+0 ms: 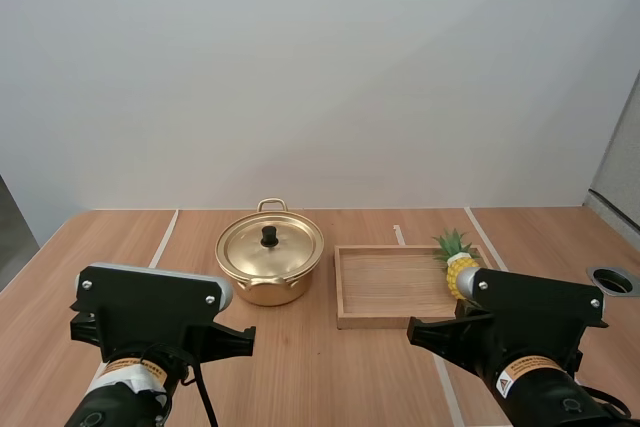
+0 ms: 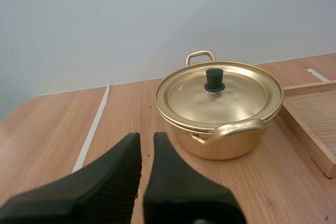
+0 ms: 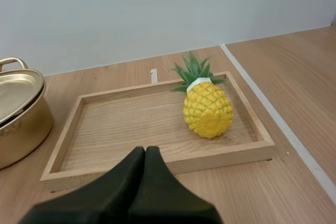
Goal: Open the pot, put the grape inside, and close it
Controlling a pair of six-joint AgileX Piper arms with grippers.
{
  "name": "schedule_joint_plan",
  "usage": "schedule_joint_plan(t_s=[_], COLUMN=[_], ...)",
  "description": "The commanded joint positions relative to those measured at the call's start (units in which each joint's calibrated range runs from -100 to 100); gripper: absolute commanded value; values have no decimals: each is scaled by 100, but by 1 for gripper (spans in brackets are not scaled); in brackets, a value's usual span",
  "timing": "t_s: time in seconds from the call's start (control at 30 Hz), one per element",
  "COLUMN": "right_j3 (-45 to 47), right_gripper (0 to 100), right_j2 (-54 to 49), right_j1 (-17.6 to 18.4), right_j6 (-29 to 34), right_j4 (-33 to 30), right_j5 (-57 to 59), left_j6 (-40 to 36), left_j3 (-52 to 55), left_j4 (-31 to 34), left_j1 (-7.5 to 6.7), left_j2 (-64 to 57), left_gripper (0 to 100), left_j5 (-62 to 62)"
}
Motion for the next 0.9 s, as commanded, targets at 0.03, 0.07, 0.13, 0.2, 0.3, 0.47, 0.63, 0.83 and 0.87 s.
schedule_joint_plan(t_s=[0.03, 0.07, 0.13, 0.2, 0.3, 0.47, 0.63, 0.83, 0.87], right_j3=[0, 0, 0, 0, 0, 0, 0, 0, 0], right_gripper=[0, 0, 0, 0, 0, 0, 0, 0, 0], right_j2=[-40, -40, -40, -40, -40, -40, -40, -40, -40], right_j1=[-25, -25, -25, -25, -25, -25, 22, 58, 58], right_j6=[-26, -26, -25, -25, -25, -25, -25, -25, -25], right_j4=[136, 136, 126, 126, 126, 126, 126, 126, 126], right_j5=[57, 57, 57, 57, 57, 57, 57, 57, 57], left_j6=[-38, -38, -38, -38, -38, -38, -38, -38, -38], left_j3=[3, 3, 3, 3, 3, 3, 3, 3, 3], left_j4=[8, 8, 8, 8, 8, 8, 8, 8, 8], left_j1=[-20, -20, -20, -20, -20, -20, -20, -20, -20], left_j2=[-30, -30, -30, -30, -30, -30, -30, -30, -30], left_gripper=[18, 18, 18, 18, 18, 18, 18, 18, 18], left_j5=[-153, -153, -153, -153, -153, -153, -153, -153, -153])
